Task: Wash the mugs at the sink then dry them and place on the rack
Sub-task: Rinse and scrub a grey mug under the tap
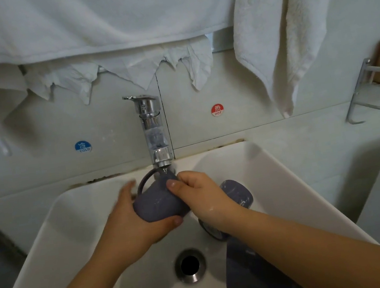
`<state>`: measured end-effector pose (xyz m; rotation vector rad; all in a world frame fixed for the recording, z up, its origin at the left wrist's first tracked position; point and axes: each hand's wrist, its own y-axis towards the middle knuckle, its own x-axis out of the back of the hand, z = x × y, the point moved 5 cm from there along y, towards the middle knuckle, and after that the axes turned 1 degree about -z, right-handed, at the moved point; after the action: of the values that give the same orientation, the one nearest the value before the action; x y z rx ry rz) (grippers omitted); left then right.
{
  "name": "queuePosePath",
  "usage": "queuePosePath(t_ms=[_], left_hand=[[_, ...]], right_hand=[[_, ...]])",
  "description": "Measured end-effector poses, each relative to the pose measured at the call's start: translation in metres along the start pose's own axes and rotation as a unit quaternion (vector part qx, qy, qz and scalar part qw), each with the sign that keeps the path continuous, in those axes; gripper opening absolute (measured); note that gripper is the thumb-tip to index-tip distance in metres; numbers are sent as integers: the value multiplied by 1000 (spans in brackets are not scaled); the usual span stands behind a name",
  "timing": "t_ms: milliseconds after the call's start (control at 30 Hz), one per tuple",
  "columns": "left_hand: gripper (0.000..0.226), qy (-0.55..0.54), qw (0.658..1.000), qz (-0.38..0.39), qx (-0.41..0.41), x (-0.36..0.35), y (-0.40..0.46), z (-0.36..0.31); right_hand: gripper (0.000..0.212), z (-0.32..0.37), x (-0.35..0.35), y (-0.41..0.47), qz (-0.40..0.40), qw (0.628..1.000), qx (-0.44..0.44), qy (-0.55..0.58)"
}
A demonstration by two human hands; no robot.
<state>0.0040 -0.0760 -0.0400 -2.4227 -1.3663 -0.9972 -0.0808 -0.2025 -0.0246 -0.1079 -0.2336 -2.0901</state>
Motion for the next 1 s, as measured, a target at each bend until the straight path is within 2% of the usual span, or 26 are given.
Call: queuePosePath(t_ms=[67,167,300,367,433,500,533,633,733,867,1000], left_hand=[[102,-4,998,52,17,-5,2,8],[92,4,999,33,11,-1,0,14],[103,59,996,28,-59,-5,-5,0],[103,52,995,31,-74,-9,-7,-7],[94,11,997,43,-66,-9,-7,-8],[79,-61,996,58,-40,-3,-4,-2],[79,-95,993,70,-19,1,-1,2],[101,-118,985,123,14,5,3,12],[103,-138,976,165,20,0,0,12],[85,-132,980,148,2,0,0,7],[53,-79,993,79,-22,-2,-3,7]], right_hand=[[33,-2,-5,-1,17,1000,-7,-4],[29,-7,-11,1,14,999,-44,-21],[33,-12,-10,8,-30,992,-125,-9],[34,-15,-7,11,-44,988,-149,13],[27,-13,-8,10,-22,991,-130,12],[11,-9,-11,8,40,995,-85,-31],[11,-7,-13,6,69,994,-66,-44],[15,0,-16,1,112,992,-34,-55],[28,4,-17,-3,94,993,-5,-75],[46,4,-14,-1,51,998,-23,-40],[29,-1,-15,3,54,997,-57,-24]])
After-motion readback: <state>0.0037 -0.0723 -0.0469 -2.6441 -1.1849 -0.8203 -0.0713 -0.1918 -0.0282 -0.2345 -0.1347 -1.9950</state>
